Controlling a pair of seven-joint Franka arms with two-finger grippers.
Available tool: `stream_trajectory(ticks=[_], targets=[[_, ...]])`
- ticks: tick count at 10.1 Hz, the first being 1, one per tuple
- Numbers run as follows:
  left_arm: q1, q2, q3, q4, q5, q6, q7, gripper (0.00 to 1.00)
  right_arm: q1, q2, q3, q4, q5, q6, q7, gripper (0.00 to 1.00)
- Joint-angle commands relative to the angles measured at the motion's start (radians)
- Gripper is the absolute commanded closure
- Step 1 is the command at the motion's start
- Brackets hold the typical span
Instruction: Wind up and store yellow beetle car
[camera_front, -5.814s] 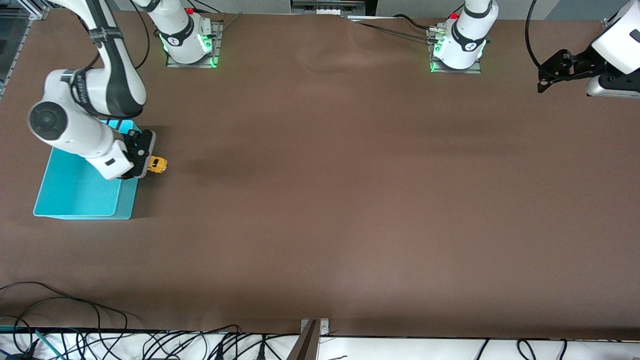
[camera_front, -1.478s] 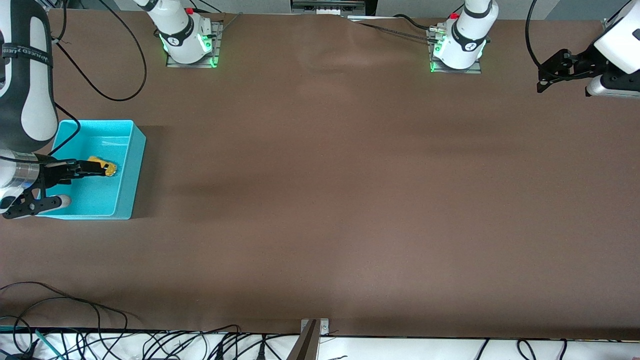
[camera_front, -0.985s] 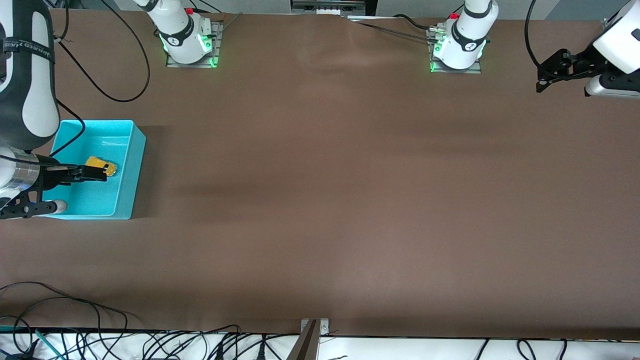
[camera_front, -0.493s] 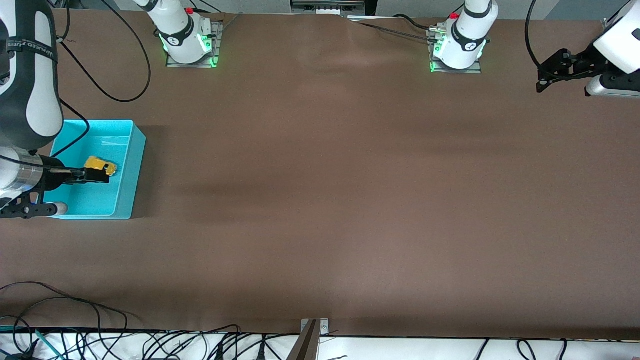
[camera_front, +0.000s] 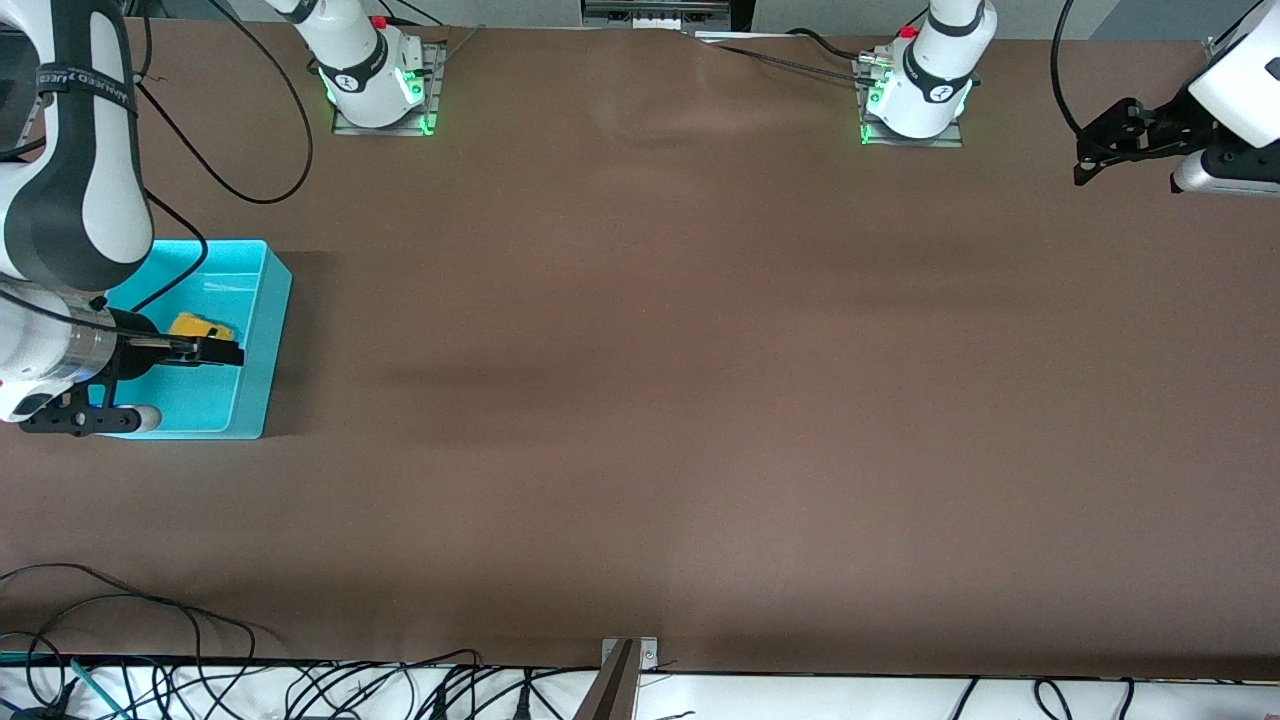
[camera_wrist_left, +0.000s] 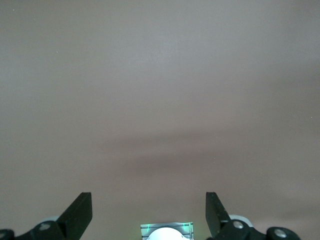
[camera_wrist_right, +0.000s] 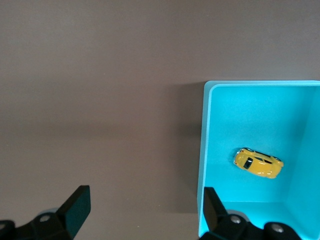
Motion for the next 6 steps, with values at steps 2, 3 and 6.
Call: stream_trajectory(ticks=[2, 3, 6], targets=[[0.008, 0.013, 0.001, 0.035, -0.031, -0.024, 0.0, 0.0, 0.014, -0.06, 0.019, -0.044, 0.01, -0.008, 0.025, 0.0], [0.01, 0.013, 0.003, 0.037, -0.031, -0.024, 0.0, 0.0, 0.014, -0.083, 0.021, -0.076, 0.007, 0.0, 0.025, 0.0], [0.014, 0.013, 0.003, 0.035, -0.031, -0.024, 0.002, 0.0, 0.039, -0.151, 0.018, -0.148, -0.007, 0.011, 0.065, 0.0]])
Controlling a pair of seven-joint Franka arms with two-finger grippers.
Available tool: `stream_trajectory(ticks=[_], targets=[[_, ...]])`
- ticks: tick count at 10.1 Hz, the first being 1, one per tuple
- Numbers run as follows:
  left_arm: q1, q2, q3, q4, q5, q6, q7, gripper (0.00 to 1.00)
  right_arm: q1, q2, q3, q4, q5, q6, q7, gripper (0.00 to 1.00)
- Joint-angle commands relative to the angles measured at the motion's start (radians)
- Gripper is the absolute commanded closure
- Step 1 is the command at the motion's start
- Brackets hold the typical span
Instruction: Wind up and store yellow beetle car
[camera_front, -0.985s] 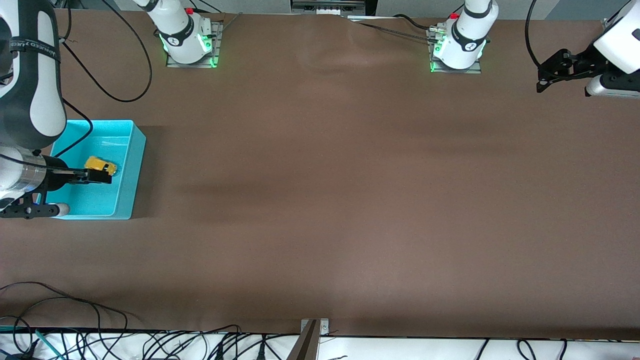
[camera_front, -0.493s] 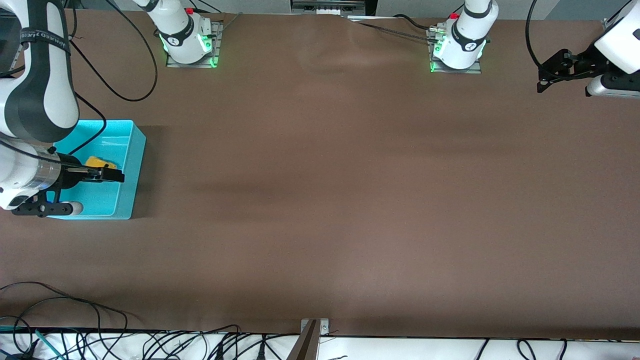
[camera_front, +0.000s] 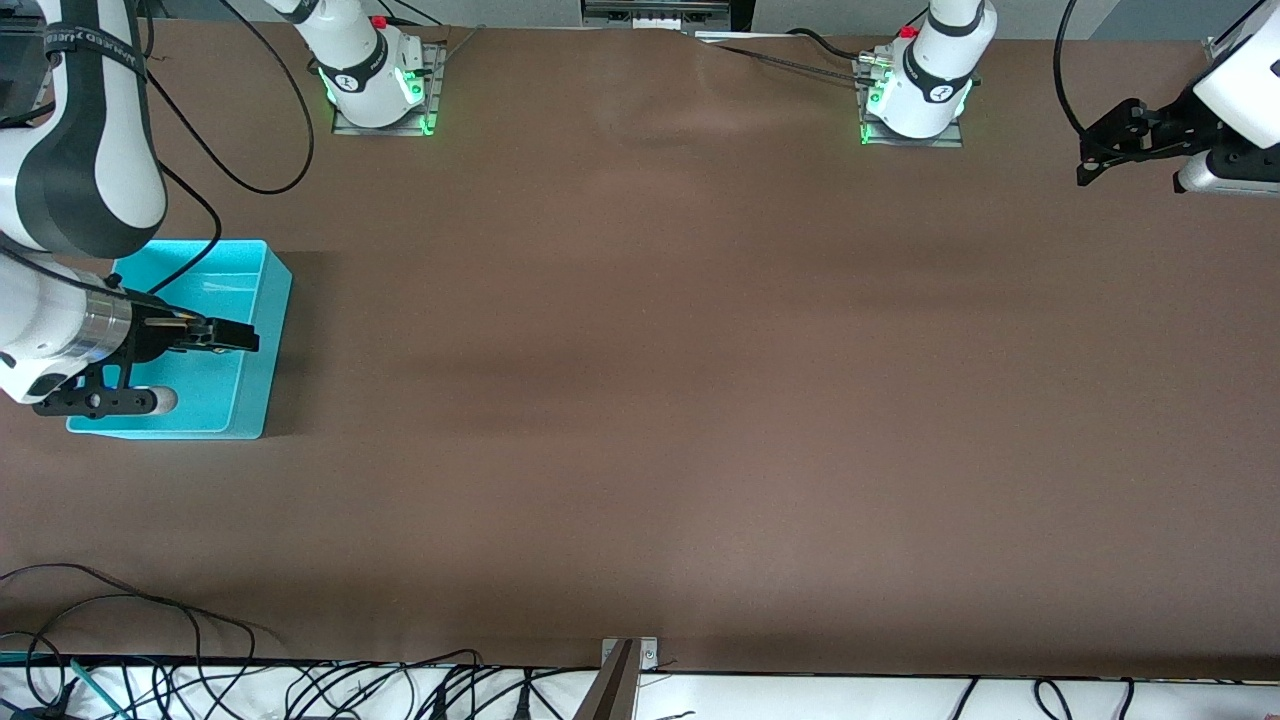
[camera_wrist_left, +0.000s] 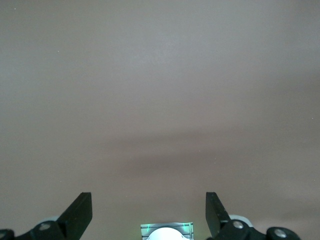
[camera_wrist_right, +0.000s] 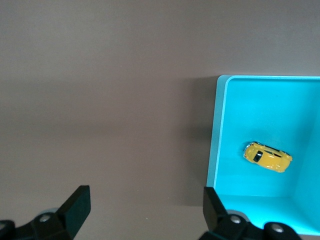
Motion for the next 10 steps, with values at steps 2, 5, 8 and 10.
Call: stream_trajectory(ticks=[2, 5, 8, 10], targets=[[0.011, 0.013, -0.002, 0.037, -0.031, -0.024, 0.002, 0.0, 0.03, -0.168, 0.008, -0.18, -0.052, 0.064, 0.072, 0.0], [0.011, 0.013, -0.002, 0.035, -0.031, -0.024, 0.002, 0.0, 0.013, -0.236, 0.031, -0.291, -0.052, 0.155, 0.072, 0.0], [0.013, 0.013, -0.002, 0.034, -0.03, -0.024, 0.002, 0.0, 0.013, -0.224, 0.054, -0.255, -0.049, 0.164, 0.073, 0.0], [0.013, 0.013, -0.002, 0.034, -0.03, -0.024, 0.002, 0.0, 0.013, -0.199, 0.054, -0.233, -0.054, 0.22, 0.072, 0.0]])
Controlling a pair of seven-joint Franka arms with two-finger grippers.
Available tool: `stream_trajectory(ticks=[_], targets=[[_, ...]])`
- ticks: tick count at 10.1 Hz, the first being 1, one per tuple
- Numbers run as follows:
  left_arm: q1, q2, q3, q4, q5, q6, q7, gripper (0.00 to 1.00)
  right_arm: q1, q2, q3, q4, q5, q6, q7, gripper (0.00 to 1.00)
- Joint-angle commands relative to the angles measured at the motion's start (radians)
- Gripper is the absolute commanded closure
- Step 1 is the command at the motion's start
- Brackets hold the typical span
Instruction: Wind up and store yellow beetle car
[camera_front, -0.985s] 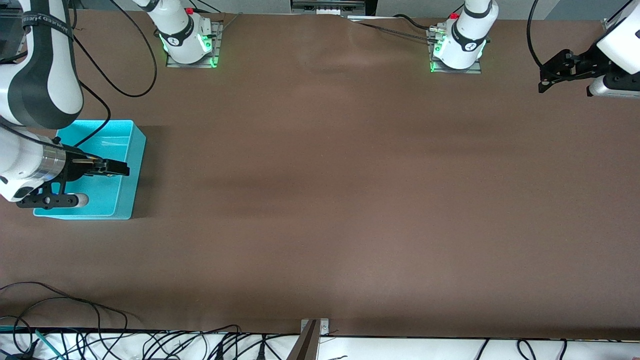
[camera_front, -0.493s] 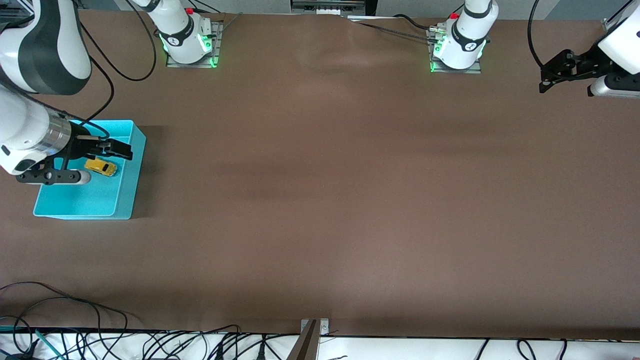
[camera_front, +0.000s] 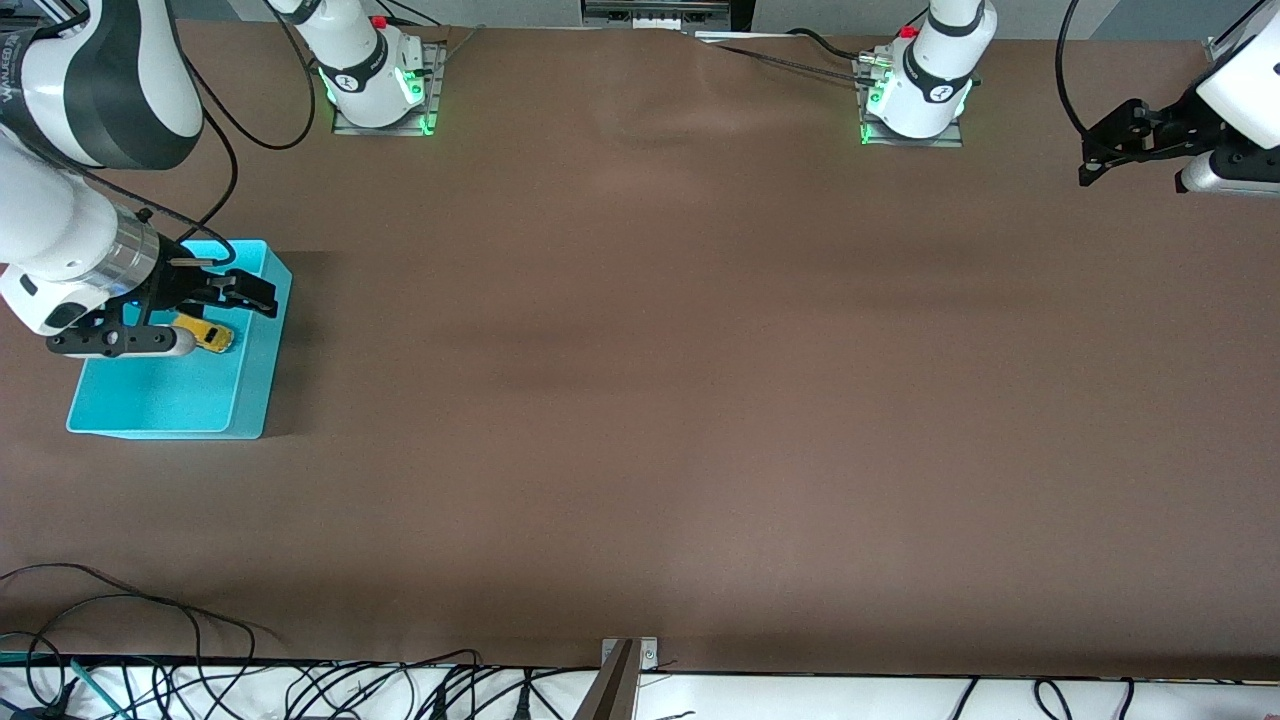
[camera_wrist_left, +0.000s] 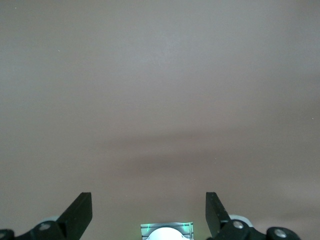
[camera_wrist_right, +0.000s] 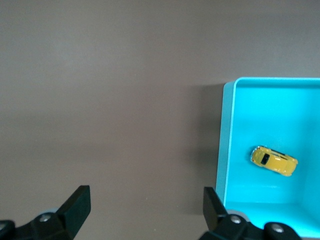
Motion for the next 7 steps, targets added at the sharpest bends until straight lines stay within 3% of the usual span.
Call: stream_trajectory(ticks=[1, 7], targets=[[0.012, 0.013, -0.003, 0.034, -0.031, -0.024, 0.002, 0.0, -0.01, 0.013, 0.01, 0.012, -0.02, 0.032, 0.013, 0.0], [0.012, 0.013, -0.003, 0.034, -0.031, -0.024, 0.002, 0.0, -0.011, 0.012, 0.01, 0.043, -0.022, 0.02, 0.017, 0.0]])
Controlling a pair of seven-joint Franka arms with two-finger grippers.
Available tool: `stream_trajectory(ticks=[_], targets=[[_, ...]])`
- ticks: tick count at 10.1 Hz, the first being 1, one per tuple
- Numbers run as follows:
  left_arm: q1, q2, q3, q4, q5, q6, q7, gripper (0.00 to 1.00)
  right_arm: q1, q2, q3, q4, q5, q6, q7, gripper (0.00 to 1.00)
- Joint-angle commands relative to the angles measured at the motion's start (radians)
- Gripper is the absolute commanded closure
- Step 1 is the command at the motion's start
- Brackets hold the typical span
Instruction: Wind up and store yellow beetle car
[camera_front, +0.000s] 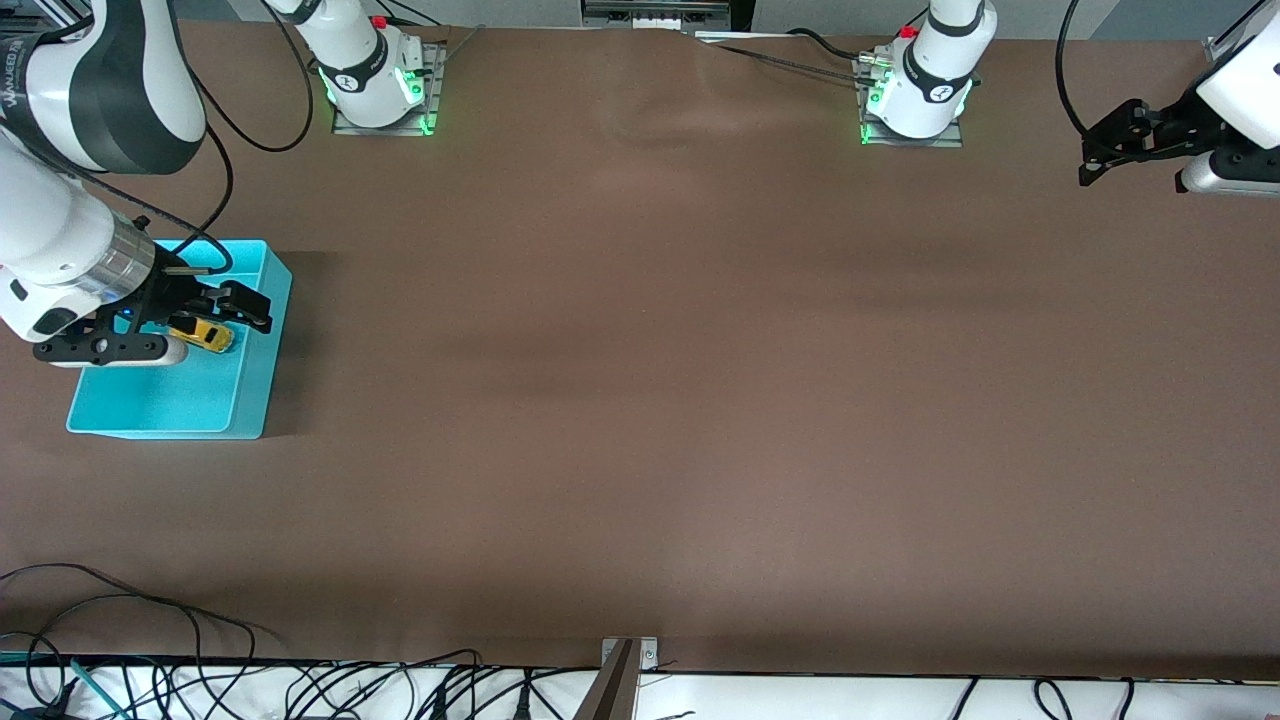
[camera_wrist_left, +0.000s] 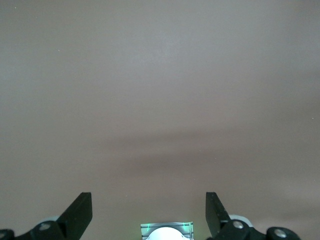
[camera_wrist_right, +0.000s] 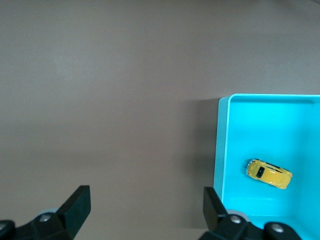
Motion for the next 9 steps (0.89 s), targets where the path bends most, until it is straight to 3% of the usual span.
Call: stream_trajectory(ticks=[1, 9], targets=[[0.012, 0.013, -0.003, 0.034, -0.03, -0.023, 0.002, 0.0, -0.01, 0.004, 0.011, 0.029, -0.011, -0.016, 0.042, 0.0], [0.011, 0.013, -0.003, 0.034, -0.031, -0.023, 0.0, 0.0, -0.015, 0.005, 0.009, 0.031, -0.006, -0.015, 0.057, 0.0]])
